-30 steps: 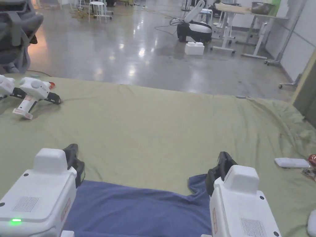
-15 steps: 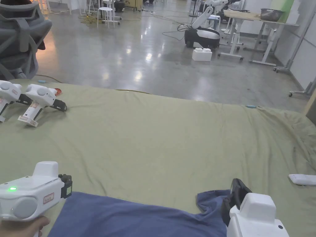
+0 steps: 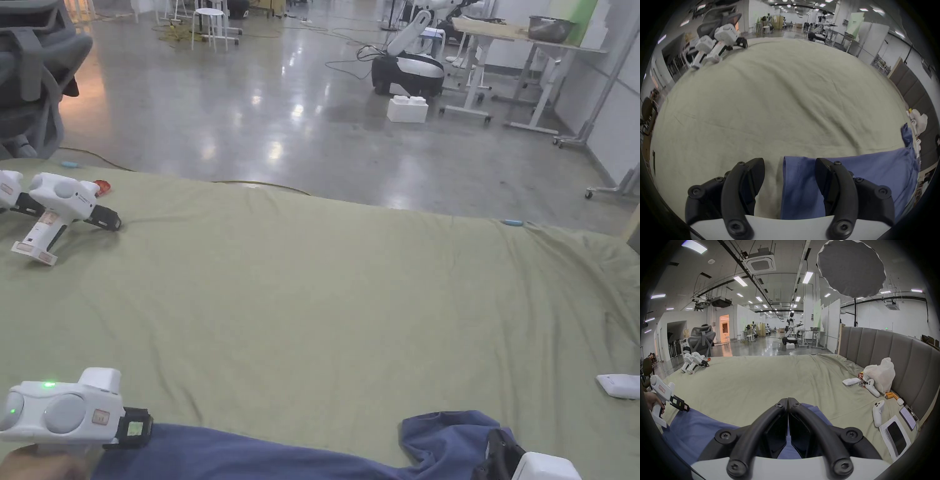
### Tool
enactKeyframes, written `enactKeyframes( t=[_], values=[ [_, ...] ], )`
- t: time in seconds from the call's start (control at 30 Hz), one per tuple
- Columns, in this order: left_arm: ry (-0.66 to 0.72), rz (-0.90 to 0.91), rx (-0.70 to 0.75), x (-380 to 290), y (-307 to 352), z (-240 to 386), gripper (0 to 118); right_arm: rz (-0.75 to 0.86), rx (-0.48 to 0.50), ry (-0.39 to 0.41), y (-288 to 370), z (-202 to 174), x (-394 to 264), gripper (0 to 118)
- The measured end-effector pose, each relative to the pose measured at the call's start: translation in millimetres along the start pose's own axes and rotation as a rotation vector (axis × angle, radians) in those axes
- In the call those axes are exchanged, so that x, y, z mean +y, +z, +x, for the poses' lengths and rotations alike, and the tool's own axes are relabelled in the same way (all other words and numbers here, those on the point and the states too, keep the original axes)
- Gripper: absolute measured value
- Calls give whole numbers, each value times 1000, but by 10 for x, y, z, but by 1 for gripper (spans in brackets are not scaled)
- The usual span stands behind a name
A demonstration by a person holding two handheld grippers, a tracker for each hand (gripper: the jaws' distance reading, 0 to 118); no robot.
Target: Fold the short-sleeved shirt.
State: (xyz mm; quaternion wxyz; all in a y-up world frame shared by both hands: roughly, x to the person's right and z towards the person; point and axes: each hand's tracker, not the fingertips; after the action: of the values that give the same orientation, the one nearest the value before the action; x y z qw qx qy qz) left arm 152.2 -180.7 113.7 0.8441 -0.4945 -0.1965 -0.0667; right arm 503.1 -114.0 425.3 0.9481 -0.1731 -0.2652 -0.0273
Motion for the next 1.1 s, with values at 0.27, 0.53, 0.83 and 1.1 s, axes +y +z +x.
enactKeyframes(
  t=[0.27,0.53,0.83,1.1],
  values=[
    [-60,74,19,-111,124,282,4,-119,-65,-96,-212,321,-42,2],
    [-1,191,-13,-149,499,145,1,-378,-64,-72,-745,924,12,67],
    [-6,254,-42,-193,794,63,1,-635,13,-105,-1530,1230,-169,71],
    [-43,236,-14,-260,734,112,1,-748,22,-55,-1802,1200,-408,50]
  ],
)
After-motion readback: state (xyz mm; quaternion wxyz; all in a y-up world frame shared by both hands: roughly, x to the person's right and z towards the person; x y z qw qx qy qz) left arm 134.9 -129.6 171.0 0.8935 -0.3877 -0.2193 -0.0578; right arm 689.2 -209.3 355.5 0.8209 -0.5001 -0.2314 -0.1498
